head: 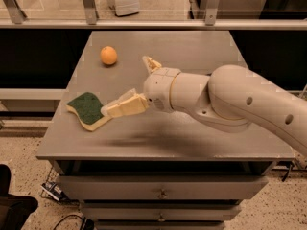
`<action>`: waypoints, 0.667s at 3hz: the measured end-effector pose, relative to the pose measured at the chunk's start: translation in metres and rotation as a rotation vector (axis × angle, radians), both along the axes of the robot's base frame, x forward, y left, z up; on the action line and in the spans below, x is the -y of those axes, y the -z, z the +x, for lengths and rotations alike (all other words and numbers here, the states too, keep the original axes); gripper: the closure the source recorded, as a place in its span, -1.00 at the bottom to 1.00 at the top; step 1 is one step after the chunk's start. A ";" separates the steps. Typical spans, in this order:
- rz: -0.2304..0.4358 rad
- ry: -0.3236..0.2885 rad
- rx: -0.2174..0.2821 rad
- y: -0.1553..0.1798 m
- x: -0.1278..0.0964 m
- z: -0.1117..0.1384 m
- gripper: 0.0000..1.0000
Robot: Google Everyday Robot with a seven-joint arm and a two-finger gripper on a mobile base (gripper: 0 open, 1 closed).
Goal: Pick sponge
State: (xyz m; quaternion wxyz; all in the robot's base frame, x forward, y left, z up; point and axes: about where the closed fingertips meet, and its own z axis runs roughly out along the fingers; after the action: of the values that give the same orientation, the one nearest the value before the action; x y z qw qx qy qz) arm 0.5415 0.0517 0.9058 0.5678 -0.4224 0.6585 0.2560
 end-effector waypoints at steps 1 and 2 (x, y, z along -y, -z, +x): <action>-0.030 -0.031 -0.032 0.018 -0.022 -0.005 -1.00; -0.033 -0.057 -0.064 0.039 -0.040 -0.008 -1.00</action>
Offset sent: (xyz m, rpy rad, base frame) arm -0.0083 0.0574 -0.0694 -0.0275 0.1113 0.0854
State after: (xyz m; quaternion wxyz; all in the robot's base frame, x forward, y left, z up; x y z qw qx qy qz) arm 0.5337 0.0914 0.8670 0.5319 -0.4419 0.6680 0.2749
